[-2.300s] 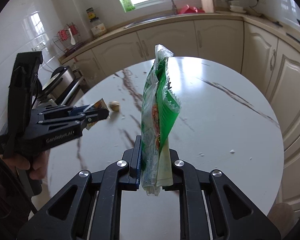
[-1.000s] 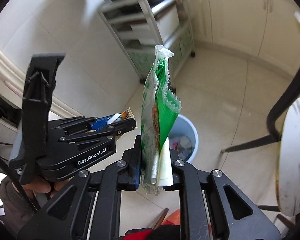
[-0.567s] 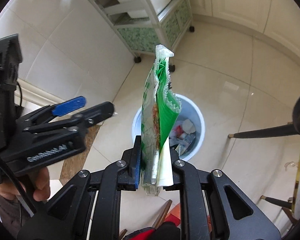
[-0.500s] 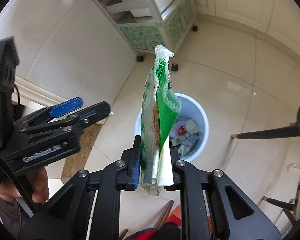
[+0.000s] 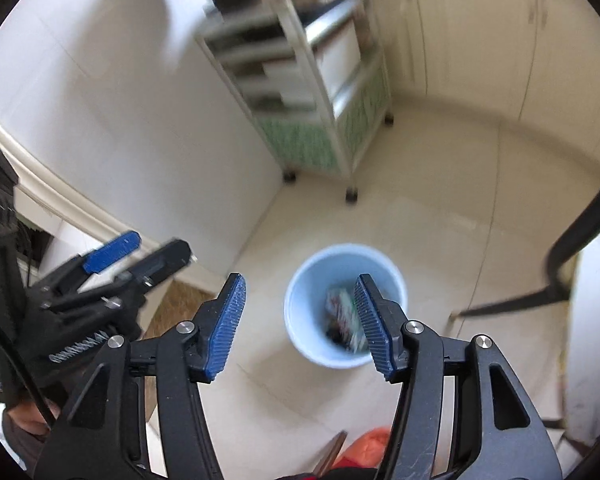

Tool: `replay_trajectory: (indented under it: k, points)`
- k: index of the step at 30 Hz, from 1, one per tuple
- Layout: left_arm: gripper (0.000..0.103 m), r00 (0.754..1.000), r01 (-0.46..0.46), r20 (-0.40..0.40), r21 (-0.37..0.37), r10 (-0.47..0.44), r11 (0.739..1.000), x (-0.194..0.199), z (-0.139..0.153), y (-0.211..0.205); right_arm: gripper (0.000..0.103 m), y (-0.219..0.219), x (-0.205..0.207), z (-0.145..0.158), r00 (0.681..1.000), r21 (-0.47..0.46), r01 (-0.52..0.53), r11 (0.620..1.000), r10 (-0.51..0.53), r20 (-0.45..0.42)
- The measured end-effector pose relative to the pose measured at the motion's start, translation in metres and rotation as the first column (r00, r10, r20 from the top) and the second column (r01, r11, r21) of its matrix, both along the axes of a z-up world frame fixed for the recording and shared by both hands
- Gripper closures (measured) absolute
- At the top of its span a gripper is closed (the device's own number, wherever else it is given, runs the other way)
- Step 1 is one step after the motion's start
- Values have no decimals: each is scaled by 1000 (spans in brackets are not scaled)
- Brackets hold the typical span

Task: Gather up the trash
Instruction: 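Return the right tool to the table and grasp the brown lump, then carry the brown lump to the blue bin and open the right gripper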

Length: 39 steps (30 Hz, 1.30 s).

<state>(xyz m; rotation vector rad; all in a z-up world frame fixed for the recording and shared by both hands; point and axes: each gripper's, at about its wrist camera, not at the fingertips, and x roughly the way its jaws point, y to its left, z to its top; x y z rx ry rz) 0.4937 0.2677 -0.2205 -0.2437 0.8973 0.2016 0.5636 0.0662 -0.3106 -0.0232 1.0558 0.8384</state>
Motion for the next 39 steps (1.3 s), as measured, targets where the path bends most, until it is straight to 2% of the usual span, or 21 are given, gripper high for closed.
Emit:
replay_trajectory:
  k: [1,3,5,7,9,11,14,18,20,22,27,32,33,35,36,38,39]
  points:
    - [19,999,15,36,11,-15,1000,-4,15,-11,46,-14,-1,21,999,13,23,1000,-23,39]
    - [18,993,58,99,29,-60,998,-10,38,-30,36,-44,0,58,992,42,69,997,-73,106]
    - [9,980,104,162,56,-112,993,-17,61,-55,34,-73,0,87,981,61,99,993,-108,164]
    - [6,972,120,193,93,-136,988,-25,70,-71,33,-106,5,113,965,59,133,989,-143,221]
    - [6,972,119,189,128,-142,985,-31,68,-80,25,-140,17,131,942,47,202,978,-207,264]
    - [6,978,102,167,141,-125,985,-39,58,-84,23,-177,38,139,908,-7,290,957,-273,319]
    - [6,991,66,105,128,-80,990,-45,40,-83,23,-223,80,126,881,-119,398,910,-343,325]
    - [6,999,11,31,134,-15,991,-47,31,-81,30,-268,136,88,879,-222,462,859,-409,244]
    - [6,1000,-22,-10,136,23,991,-46,20,-72,32,-282,152,72,875,-231,479,847,-440,202]
    - [6,997,-51,-50,138,58,989,-44,7,-59,34,-285,163,62,878,-223,477,850,-449,167]
    - [6,980,-119,-142,125,136,985,-26,-26,-26,44,-284,183,43,870,-225,493,840,-475,134]
    - [6,964,-155,-200,117,176,981,-11,-53,-2,47,-293,195,35,851,-227,525,820,-502,156]
    - [6,960,-163,-211,114,184,980,-9,-59,3,54,-292,196,35,846,-241,533,811,-507,167]
    - [6,951,-181,-238,92,199,979,0,-78,13,58,-292,199,36,837,-234,547,804,-521,169]
    - [6,946,-189,-251,85,204,978,4,-88,20,67,-291,200,35,833,-248,552,796,-521,184]
    - [6,928,-212,-301,64,221,975,11,-115,37,77,-290,199,36,830,-255,557,790,-523,193]
    - [6,917,-223,-329,44,225,974,14,-129,41,77,-289,198,36,831,-263,556,789,-522,190]
